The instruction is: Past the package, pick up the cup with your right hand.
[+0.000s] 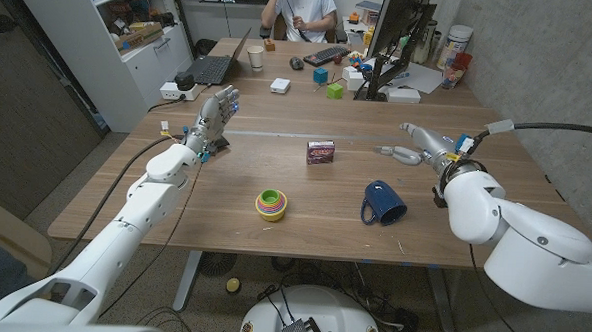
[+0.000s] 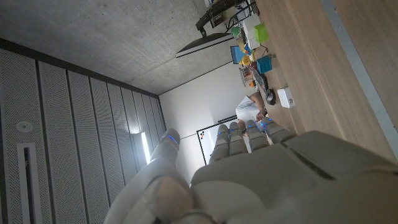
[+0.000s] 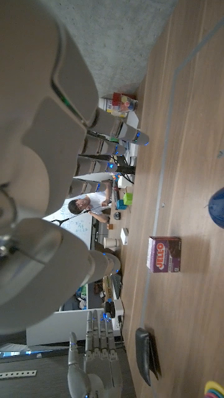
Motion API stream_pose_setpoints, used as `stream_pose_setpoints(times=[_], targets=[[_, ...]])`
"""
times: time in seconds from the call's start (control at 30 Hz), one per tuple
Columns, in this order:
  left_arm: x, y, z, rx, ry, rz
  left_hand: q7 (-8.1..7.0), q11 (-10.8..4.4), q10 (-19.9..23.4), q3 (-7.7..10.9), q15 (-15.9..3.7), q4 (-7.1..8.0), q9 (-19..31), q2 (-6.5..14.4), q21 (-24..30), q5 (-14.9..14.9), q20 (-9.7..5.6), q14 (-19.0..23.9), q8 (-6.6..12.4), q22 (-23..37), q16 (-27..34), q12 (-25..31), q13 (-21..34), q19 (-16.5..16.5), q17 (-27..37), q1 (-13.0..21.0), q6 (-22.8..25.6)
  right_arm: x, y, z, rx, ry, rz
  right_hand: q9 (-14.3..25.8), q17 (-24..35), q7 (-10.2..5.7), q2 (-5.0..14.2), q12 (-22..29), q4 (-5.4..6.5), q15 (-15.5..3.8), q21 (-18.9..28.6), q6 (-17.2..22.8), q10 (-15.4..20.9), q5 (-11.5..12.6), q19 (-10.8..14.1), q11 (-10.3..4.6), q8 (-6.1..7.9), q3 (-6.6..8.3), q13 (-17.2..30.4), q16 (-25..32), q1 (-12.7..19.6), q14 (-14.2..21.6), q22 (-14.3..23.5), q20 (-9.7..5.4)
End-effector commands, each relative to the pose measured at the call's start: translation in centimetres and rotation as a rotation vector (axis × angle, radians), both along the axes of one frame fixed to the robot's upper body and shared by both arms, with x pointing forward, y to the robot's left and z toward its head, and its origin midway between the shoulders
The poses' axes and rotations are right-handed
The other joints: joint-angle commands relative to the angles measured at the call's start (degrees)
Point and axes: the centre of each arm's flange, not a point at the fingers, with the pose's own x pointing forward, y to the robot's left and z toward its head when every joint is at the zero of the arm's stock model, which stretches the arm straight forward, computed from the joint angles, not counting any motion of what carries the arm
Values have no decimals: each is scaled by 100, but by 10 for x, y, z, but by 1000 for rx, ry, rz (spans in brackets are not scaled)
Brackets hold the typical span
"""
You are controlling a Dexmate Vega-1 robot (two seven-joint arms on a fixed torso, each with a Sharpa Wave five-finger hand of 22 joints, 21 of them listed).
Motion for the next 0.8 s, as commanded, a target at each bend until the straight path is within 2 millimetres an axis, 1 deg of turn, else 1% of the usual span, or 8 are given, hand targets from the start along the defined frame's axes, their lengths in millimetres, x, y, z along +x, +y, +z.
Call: stream_pose_setpoints(times=[0.03, 0.17, 0.37, 0.5, 0.6, 0.8], targets=[[5, -21, 8, -23, -16, 12, -9, -27, -9, 16, -12, -14, 27, 58, 15, 23, 15, 21, 27, 12, 19, 26, 27, -23, 12, 16, 16, -33, -13, 27, -130, -64, -198, 23, 19, 43, -65, 31, 19, 18, 31, 42, -10, 29, 58, 58, 29, -27, 32, 27, 9, 72, 12, 3], [3, -31, 6, -37, -16, 16, -5, -32, -8, 17, -9, -15, 27, 60, 16, 23, 19, 21, 25, 12, 18, 25, 27, -22, 12, 17, 17, -30, -21, 29, -169, -47, -208, 24, 20, 52, -71, 28, 29, 18, 32, 48, -15, 34, 70, 55, 32, -38, 33, 25, -4, 73, 11, 3], [12, -37, 12, -33, -21, 8, -3, -14, -5, 17, -12, -17, 27, 61, 16, 22, 18, 21, 23, 12, 17, 26, 27, -24, 11, 17, 17, -36, -27, 36, -214, -49, -242, 24, 21, 60, -78, 25, 40, 18, 32, 51, -22, 41, 85, 64, 35, -51, 34, 22, -17, 72, 10, 4], [23, -38, 17, -16, -15, -12, -8, -23, -3, 17, -11, -18, 27, 60, 17, 22, 21, 22, 22, 12, 17, 25, 27, -25, 11, 17, 17, -39, -21, 36, -222, -67, -270, 25, 22, 63, -81, 22, 47, 17, 32, 54, -25, 46, 95, 67, 37, -58, 35, 17, -23, 66, 10, 5], [32, -37, 23, -2, -3, -22, -4, -29, -2, 17, -11, -19, 27, 60, 17, 22, 23, 24, 21, 12, 17, 25, 27, -25, 12, 17, 17, -39, -14, 35, -235, -61, -291, 25, 22, 64, -84, 16, 50, 17, 32, 56, -40, 49, 102, 58, 39, -63, 36, 13, -26, 58, 9, 5], [48, -28, 43, 28, -2, -37, -3, -28, -3, 16, -4, -21, 27, 59, 14, 21, 40, 21, 22, 13, 15, 24, 27, -35, 12, 17, 25, -38, 4, 36, -238, -54, -329, 26, 22, 56, -90, 13, 57, 16, 33, 63, -45, 57, 118, 58, 44, -75, 37, 6, -33, 47, 9, 5]])
